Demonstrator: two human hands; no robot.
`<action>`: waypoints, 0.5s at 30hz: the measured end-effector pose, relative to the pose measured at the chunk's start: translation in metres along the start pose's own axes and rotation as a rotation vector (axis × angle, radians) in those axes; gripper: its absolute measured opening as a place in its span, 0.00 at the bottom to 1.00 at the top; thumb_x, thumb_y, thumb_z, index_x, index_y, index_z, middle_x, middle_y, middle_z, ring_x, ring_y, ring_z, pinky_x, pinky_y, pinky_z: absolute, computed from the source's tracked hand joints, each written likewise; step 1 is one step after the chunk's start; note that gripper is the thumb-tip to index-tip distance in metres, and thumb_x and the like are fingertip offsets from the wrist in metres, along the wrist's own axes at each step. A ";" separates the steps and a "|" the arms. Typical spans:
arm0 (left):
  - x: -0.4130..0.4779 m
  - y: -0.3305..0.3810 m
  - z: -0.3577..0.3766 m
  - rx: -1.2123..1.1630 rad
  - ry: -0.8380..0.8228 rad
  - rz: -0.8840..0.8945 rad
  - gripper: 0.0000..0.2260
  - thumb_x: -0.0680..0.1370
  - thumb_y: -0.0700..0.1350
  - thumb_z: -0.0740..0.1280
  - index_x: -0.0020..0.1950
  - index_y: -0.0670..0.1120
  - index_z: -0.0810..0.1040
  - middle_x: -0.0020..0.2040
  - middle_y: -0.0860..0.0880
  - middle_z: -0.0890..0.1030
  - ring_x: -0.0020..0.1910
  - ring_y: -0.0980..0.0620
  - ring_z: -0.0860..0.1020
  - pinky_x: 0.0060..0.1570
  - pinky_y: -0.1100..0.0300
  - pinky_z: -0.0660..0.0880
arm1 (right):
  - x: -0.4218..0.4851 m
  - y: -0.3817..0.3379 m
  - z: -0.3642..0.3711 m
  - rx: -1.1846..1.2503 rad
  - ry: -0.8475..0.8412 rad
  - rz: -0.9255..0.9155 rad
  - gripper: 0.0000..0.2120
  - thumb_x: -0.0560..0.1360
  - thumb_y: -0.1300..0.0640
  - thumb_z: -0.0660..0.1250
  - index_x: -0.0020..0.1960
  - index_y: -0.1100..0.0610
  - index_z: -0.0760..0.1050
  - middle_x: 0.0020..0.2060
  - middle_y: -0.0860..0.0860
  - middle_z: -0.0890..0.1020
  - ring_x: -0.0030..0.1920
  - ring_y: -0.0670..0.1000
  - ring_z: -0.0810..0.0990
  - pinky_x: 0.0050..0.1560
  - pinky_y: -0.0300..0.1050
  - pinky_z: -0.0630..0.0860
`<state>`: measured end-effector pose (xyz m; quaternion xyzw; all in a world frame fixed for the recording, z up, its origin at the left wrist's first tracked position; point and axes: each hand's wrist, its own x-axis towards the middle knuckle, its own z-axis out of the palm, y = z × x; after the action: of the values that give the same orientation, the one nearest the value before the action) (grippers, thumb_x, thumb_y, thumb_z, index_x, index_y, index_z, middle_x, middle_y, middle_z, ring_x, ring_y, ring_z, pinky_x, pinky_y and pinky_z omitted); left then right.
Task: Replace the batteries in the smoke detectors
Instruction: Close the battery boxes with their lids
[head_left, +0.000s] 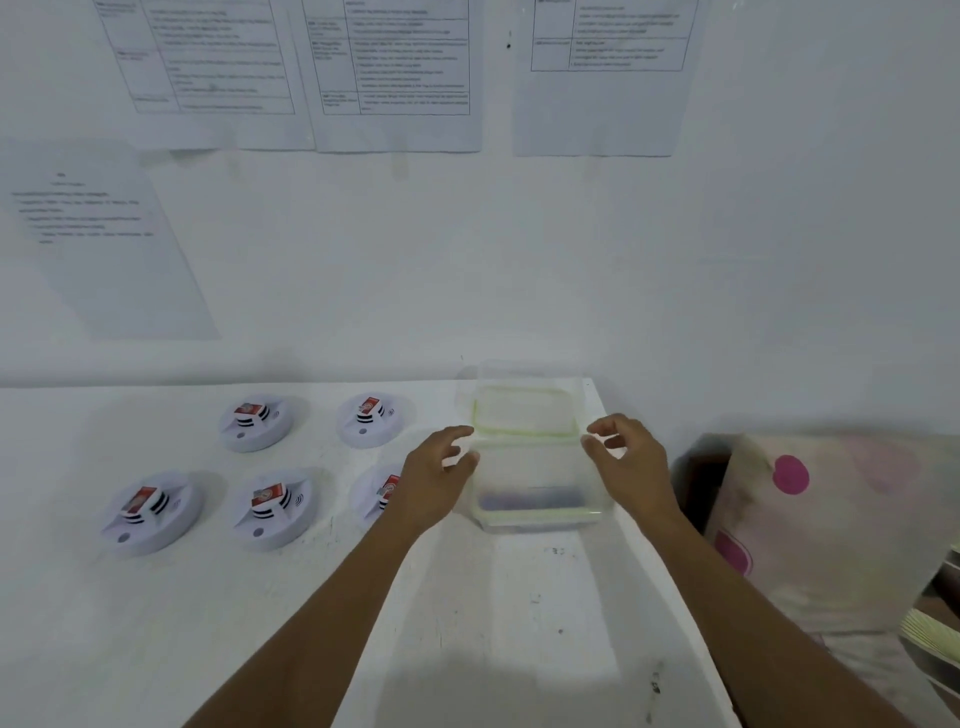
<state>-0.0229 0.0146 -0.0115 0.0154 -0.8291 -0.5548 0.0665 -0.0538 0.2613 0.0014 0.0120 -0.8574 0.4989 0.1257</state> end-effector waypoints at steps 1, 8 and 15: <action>0.009 0.001 -0.001 -0.005 0.009 -0.003 0.15 0.80 0.45 0.66 0.67 0.49 0.75 0.65 0.55 0.76 0.59 0.56 0.76 0.51 0.72 0.69 | 0.011 -0.002 0.002 -0.009 0.000 0.015 0.03 0.75 0.55 0.70 0.49 0.52 0.78 0.48 0.46 0.80 0.47 0.47 0.79 0.46 0.34 0.70; 0.072 0.003 -0.003 0.026 0.055 -0.031 0.14 0.80 0.46 0.65 0.66 0.47 0.74 0.61 0.49 0.79 0.56 0.51 0.78 0.52 0.61 0.71 | 0.076 -0.002 0.017 0.011 -0.048 0.278 0.18 0.76 0.53 0.68 0.63 0.58 0.75 0.52 0.54 0.82 0.53 0.56 0.81 0.60 0.56 0.77; 0.109 0.003 0.006 -0.027 -0.005 -0.117 0.17 0.79 0.50 0.66 0.68 0.48 0.73 0.59 0.48 0.78 0.56 0.49 0.78 0.57 0.48 0.78 | 0.098 0.005 0.031 0.165 -0.054 0.349 0.12 0.77 0.63 0.66 0.60 0.60 0.77 0.46 0.56 0.83 0.39 0.52 0.82 0.45 0.47 0.81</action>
<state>-0.1314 0.0109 -0.0006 0.0615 -0.8194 -0.5690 0.0322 -0.1553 0.2474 0.0051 -0.1133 -0.8058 0.5811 0.0128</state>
